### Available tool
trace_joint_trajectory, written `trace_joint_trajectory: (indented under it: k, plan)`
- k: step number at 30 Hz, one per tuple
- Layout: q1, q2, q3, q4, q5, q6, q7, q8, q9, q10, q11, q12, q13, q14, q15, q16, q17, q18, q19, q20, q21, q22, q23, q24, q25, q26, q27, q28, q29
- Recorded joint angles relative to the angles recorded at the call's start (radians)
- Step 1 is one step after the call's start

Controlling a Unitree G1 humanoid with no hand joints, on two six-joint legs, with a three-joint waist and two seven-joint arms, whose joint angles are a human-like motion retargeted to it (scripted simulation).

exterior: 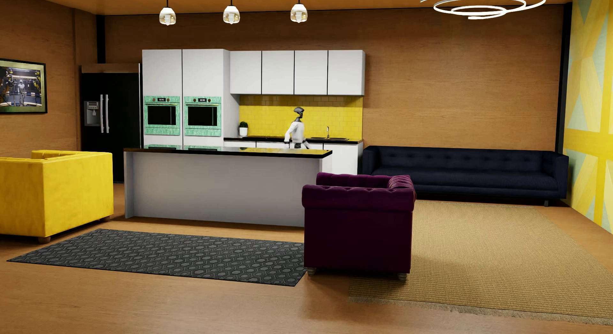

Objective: Avoid the counter

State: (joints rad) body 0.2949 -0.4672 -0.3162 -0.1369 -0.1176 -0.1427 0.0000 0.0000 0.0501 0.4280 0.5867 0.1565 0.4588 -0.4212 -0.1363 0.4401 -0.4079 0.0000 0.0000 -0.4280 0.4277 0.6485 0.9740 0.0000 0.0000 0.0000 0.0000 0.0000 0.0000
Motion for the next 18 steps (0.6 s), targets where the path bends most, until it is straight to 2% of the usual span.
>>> trace_joint_trajectory:
  k: [1,2,3,4,5,6,8,9,11,13,14,16,17,18]
  plan:
    - [0.033,-0.017,-0.010,0.003,-0.005,-0.006,0.000,0.000,-0.015,-0.006,-0.221,-0.023,0.012,-0.001,0.241,0.003,-0.001,0.000,0.000,0.024,0.004,-0.022,0.026,0.000,0.000,0.000,0.000,0.000,0.000]
    - [0.062,-0.048,-0.005,0.010,0.000,-0.012,0.000,0.000,-0.021,-0.004,-0.274,-0.035,0.021,0.046,0.318,0.001,0.000,0.000,0.000,0.043,0.004,-0.034,0.052,0.000,0.000,0.000,0.000,0.000,0.000]
    - [0.090,-0.072,0.003,0.032,0.018,-0.012,0.000,0.000,-0.013,0.046,-0.001,-0.026,0.023,0.143,0.000,-0.007,0.000,0.000,0.000,0.064,0.015,-0.032,0.081,0.000,0.000,0.000,0.000,0.000,0.000]
    - [0.076,-0.094,0.015,0.066,0.039,-0.003,0.000,0.000,-0.011,0.172,0.126,-0.007,0.022,0.280,-0.102,-0.023,0.001,0.000,0.000,0.079,0.017,-0.001,0.104,0.000,0.000,0.000,0.000,0.000,0.000]
    - [0.014,-0.099,0.033,0.106,0.073,0.007,0.000,0.000,-0.005,0.378,0.242,0.012,0.011,0.409,-0.108,-0.042,0.005,0.000,0.000,0.077,0.011,0.063,0.116,0.000,0.000,0.000,0.000,0.000,0.000]
    - [-0.077,-0.050,0.054,0.126,0.122,0.004,0.000,0.000,0.017,0.636,0.304,0.028,-0.019,0.465,-0.150,-0.049,0.008,0.000,0.000,0.055,0.031,0.140,0.113,0.000,0.000,0.000,0.000,0.000,0.000]
    - [-0.334,0.117,0.135,0.115,0.204,-0.027,0.000,0.000,0.030,1.057,0.226,0.053,-0.065,0.417,-0.147,-0.038,0.019,0.000,0.000,-0.052,0.048,0.253,0.009,0.000,0.000,0.000,0.000,0.000,0.000]
    - [-0.443,0.230,0.199,0.096,0.221,-0.050,0.000,0.000,0.032,1.100,0.153,0.087,-0.078,0.420,-0.112,-0.039,0.027,0.000,0.000,-0.085,0.031,0.289,-0.066,0.000,0.000,0.000,0.000,0.000,0.000]
    - [-0.632,0.438,0.323,0.059,0.216,-0.080,0.000,0.000,0.029,0.893,0.010,0.161,-0.118,0.542,-0.039,-0.048,0.040,0.000,0.000,-0.120,0.002,0.324,-0.190,0.000,0.000,0.000,0.000,0.000,0.000]
    - [-0.748,0.604,0.423,0.066,0.169,-0.082,0.000,0.000,0.023,0.476,-0.082,0.230,-0.163,0.684,0.026,-0.060,0.039,0.000,0.000,-0.135,-0.008,0.318,-0.296,0.000,0.000,0.000,0.000,0.000,0.000]
    - [-0.790,0.675,0.442,0.081,0.143,-0.068,0.000,0.000,0.014,0.282,-0.103,0.258,-0.182,0.640,0.053,-0.071,0.027,0.000,0.000,-0.136,-0.014,0.312,-0.353,0.000,0.000,0.000,0.000,0.000,0.000]
    - [-0.869,0.756,0.477,0.127,0.081,-0.037,0.000,0.000,-0.013,0.045,-0.103,0.272,-0.199,0.274,0.143,-0.093,-0.002,0.000,0.000,-0.128,-0.044,0.319,-0.469,0.000,0.000,0.000,0.000,0.000,0.000]
    - [-0.891,0.790,0.504,0.142,0.040,-0.035,0.000,0.000,-0.009,0.032,-0.087,0.269,-0.203,0.168,0.212,-0.090,-0.004,0.000,0.000,-0.126,-0.056,0.313,-0.496,0.000,0.000,0.000,0.000,0.000,0.000]
    - [-0.916,0.820,0.523,0.138,0.004,-0.040,0.000,0.000,-0.010,0.060,-0.064,0.263,-0.199,0.212,0.311,-0.083,0.002,0.000,0.000,-0.118,-0.066,0.313,-0.490,0.000,0.000,0.000,0.000,0.000,0.000]
